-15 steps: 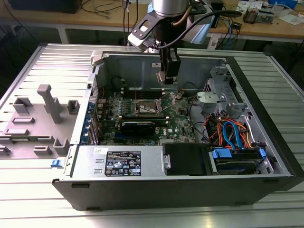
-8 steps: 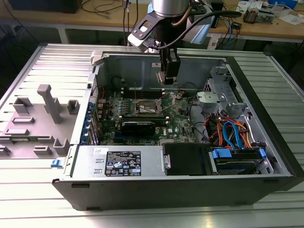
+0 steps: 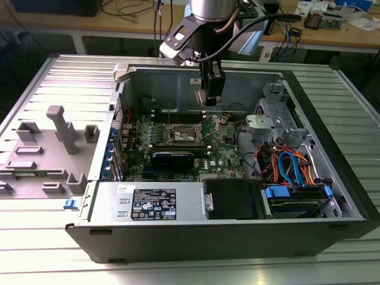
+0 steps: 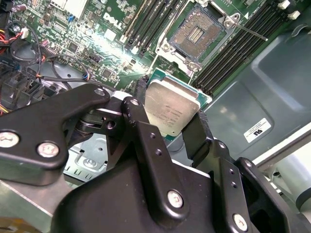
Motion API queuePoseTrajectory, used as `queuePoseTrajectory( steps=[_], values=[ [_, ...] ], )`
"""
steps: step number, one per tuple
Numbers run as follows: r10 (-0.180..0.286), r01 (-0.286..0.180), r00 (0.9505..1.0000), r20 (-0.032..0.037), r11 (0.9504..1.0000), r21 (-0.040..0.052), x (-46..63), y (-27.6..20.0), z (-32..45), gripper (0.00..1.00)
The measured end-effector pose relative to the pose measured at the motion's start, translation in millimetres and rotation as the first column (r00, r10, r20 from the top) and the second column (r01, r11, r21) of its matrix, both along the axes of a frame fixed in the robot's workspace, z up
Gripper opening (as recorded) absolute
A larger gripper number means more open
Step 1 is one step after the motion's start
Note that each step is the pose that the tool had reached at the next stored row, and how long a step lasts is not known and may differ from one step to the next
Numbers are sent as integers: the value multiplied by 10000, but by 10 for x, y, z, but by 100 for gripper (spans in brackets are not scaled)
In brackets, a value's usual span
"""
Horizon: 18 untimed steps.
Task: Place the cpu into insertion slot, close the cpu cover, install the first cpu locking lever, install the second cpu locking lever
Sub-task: 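Place the cpu into insertion slot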
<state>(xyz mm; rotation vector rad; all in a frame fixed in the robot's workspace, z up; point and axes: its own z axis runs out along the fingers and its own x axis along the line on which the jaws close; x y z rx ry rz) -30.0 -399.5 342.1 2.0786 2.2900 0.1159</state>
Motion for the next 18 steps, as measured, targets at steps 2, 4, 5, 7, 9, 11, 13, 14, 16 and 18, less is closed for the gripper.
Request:
queuePoseTrajectory(
  steps=[2, 4, 5, 7, 9, 11, 13, 14, 16, 18],
  values=[
    [-49, 49, 10000, 0, 10000, 0, 0, -2, -8, 55],
    [-122, 122, 9999, -1, 9999, -5, 0, -2, -16, 55],
    [-178, 178, 9998, 0, 9998, -9, -2, -2, -21, 55],
    [-266, 266, 9996, -2, 9996, -12, -12, -2, -27, 55],
    [-312, 312, 9995, 0, 9995, -11, -63, -2, -33, 55],
    [-327, 327, 9995, 1, 9995, -9, -99, -2, -37, 55],
    [-350, 350, 9994, 0, 9994, -11, -132, -2, -44, 55],
    [-371, 371, 9993, -1, 9993, -11, -139, -2, -52, 55],
    [-410, 410, 9992, -1, 9992, -11, -139, -2, -70, 55],
    [-479, 479, 9989, -1, 9988, -16, -140, -2, -101, 55]
  ],
)
